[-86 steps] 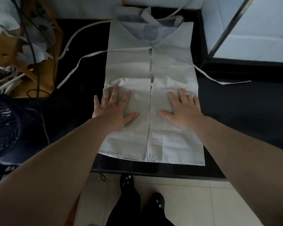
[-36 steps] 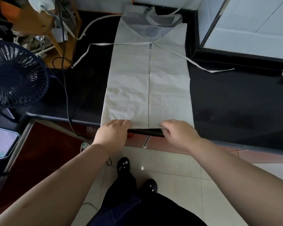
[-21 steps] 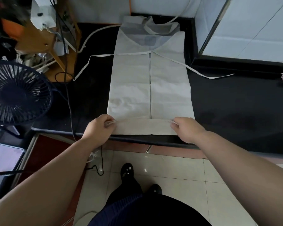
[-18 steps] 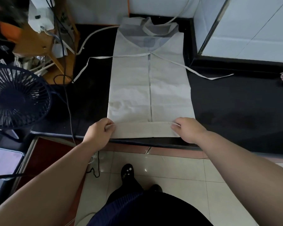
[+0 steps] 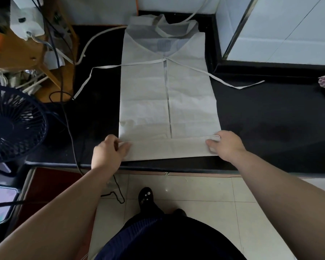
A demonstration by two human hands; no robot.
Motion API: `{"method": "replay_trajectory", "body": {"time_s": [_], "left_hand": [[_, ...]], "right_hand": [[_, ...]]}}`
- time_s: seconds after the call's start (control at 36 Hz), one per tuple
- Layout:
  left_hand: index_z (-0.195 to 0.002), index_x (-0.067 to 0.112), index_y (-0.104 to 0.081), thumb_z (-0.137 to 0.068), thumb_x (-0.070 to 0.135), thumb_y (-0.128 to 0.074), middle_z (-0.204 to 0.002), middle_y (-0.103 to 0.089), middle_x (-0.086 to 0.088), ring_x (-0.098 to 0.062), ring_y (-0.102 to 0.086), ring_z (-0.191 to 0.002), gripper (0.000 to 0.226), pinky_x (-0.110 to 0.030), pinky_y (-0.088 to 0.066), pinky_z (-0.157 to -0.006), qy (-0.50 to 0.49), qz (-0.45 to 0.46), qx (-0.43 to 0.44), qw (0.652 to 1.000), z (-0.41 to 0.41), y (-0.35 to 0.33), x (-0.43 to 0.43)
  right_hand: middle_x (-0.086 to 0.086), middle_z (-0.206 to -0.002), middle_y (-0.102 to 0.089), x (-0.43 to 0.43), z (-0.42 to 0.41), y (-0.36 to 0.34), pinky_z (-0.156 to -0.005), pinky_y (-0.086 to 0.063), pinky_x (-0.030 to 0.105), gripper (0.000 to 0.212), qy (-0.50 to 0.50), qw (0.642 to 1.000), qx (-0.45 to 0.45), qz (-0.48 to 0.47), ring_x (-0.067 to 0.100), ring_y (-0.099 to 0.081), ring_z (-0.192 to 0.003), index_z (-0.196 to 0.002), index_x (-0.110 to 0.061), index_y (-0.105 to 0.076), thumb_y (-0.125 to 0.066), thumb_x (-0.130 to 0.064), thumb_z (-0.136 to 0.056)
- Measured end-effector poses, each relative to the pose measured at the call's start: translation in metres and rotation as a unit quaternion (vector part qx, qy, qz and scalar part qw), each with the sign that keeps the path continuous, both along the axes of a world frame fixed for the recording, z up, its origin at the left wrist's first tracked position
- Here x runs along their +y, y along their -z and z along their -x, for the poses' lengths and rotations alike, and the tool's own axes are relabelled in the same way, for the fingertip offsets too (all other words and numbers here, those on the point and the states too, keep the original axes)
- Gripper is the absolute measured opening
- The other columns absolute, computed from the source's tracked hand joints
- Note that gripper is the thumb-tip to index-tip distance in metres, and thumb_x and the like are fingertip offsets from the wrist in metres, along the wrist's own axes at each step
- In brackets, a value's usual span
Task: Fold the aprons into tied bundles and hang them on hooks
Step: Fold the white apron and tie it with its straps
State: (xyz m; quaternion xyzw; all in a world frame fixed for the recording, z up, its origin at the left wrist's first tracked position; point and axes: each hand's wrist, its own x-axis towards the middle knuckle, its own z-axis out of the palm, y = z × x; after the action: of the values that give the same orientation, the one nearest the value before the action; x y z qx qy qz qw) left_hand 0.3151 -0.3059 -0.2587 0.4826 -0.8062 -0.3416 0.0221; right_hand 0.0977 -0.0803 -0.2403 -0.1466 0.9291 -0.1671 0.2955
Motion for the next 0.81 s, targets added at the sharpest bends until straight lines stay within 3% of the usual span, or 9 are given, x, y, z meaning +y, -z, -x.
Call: {"method": "replay_trajectory", "body": {"time_s": [0.11,0.19,0.28,0.36,0.39,0.44,0.53,0.69,0.81], "left_hand": [[-0.100,0.020,-0.058,-0.085,0.043,-0.068,-0.086,-0.061,0.009,-0.014,-0.058,-0.083,0.030,-0.021,-0.039,-0.061,-0.036,-0.062,0.032,0.997,0.003,-0.004,-0.001],[-0.110,0.024,-0.057,-0.079,0.032,-0.076,-0.096,-0.066,0.010,-0.009,-0.064,-0.087,0.037,-0.020,-0.047,-0.069,-0.047,-0.140,0.065,0.987,0.001,-0.007,-0.001],[-0.112,0.022,-0.057,-0.078,0.021,-0.078,-0.098,-0.067,0.007,-0.010,-0.065,-0.087,0.041,-0.020,-0.049,-0.071,-0.046,-0.159,0.084,0.983,-0.003,-0.010,0.000],[-0.110,0.022,-0.056,-0.076,0.019,-0.080,-0.098,-0.067,0.006,-0.012,-0.066,-0.088,0.042,-0.024,-0.052,-0.076,-0.056,-0.169,0.101,0.979,-0.003,-0.010,0.000],[-0.110,0.023,-0.055,-0.075,0.019,-0.081,-0.098,-0.067,0.006,-0.013,-0.066,-0.089,0.043,-0.028,-0.054,-0.079,-0.054,-0.172,0.100,0.978,-0.002,-0.009,0.000],[-0.111,0.024,-0.054,-0.076,0.019,-0.081,-0.100,-0.067,0.005,-0.014,-0.066,-0.090,0.045,-0.034,-0.055,-0.084,-0.051,-0.177,0.097,0.978,-0.004,-0.008,-0.002],[-0.117,0.020,-0.052,-0.077,0.015,-0.079,-0.101,-0.066,0.006,-0.013,-0.066,-0.089,0.048,-0.030,-0.055,-0.080,-0.043,-0.178,0.105,0.977,-0.002,-0.009,0.000],[-0.114,0.022,-0.049,-0.075,0.011,-0.080,-0.100,-0.065,0.005,-0.015,-0.066,-0.087,0.051,-0.021,-0.055,-0.070,-0.051,-0.189,0.139,0.971,-0.001,-0.008,0.002],[-0.114,0.023,-0.046,-0.073,0.015,-0.083,-0.099,-0.064,0.007,-0.012,-0.066,-0.086,0.056,-0.028,-0.056,-0.075,-0.054,-0.195,0.151,0.968,-0.003,-0.007,0.003]], "right_hand": [[0.001,-0.074,-0.051,0.004,0.000,0.002,-0.054,-0.034,0.029,0.028,0.004,1.000,-0.009,-0.002,0.021,-0.050,-0.072,-0.072,-0.012,-0.050,-0.051,-0.030,-0.094],[0.003,-0.103,-0.052,-0.001,-0.002,-0.006,-0.075,-0.043,0.031,0.029,0.035,0.999,-0.029,-0.019,0.025,-0.053,-0.096,-0.108,-0.012,-0.048,-0.057,-0.034,-0.090],[0.012,-0.120,-0.047,-0.020,-0.010,-0.015,-0.090,-0.037,0.040,0.047,-0.038,0.988,0.123,-0.090,0.033,-0.048,-0.109,-0.124,-0.012,-0.040,-0.062,-0.026,-0.085],[0.009,-0.118,-0.050,-0.049,-0.023,-0.023,-0.089,-0.032,0.038,0.036,-0.170,0.948,0.257,-0.079,0.030,-0.046,-0.109,-0.121,-0.015,-0.050,-0.058,-0.016,-0.086],[0.008,-0.117,-0.053,-0.058,-0.027,-0.024,-0.089,-0.033,0.036,0.031,-0.209,0.945,0.246,-0.048,0.028,-0.049,-0.108,-0.120,-0.015,-0.053,-0.055,-0.017,-0.089],[0.005,-0.117,-0.059,-0.079,-0.039,-0.023,-0.088,-0.039,0.030,0.026,-0.253,0.956,0.137,0.052,0.024,-0.056,-0.108,-0.120,-0.014,-0.058,-0.052,-0.021,-0.095],[0.004,-0.129,-0.057,-0.102,-0.057,-0.023,-0.094,-0.041,0.027,0.035,-0.300,0.947,-0.012,0.113,0.020,-0.054,-0.117,-0.129,-0.015,-0.055,-0.054,-0.027,-0.096],[0.004,-0.149,-0.036,-0.146,-0.077,-0.012,-0.110,-0.026,0.030,0.046,-0.363,0.921,-0.071,0.118,0.021,-0.035,-0.137,-0.143,-0.023,-0.040,-0.050,-0.028,-0.098],[0.004,-0.137,-0.048,-0.162,-0.081,-0.007,-0.102,-0.037,0.033,0.036,-0.394,0.910,-0.086,0.090,0.024,-0.046,-0.124,-0.135,-0.022,-0.052,-0.049,-0.026,-0.099]]}}
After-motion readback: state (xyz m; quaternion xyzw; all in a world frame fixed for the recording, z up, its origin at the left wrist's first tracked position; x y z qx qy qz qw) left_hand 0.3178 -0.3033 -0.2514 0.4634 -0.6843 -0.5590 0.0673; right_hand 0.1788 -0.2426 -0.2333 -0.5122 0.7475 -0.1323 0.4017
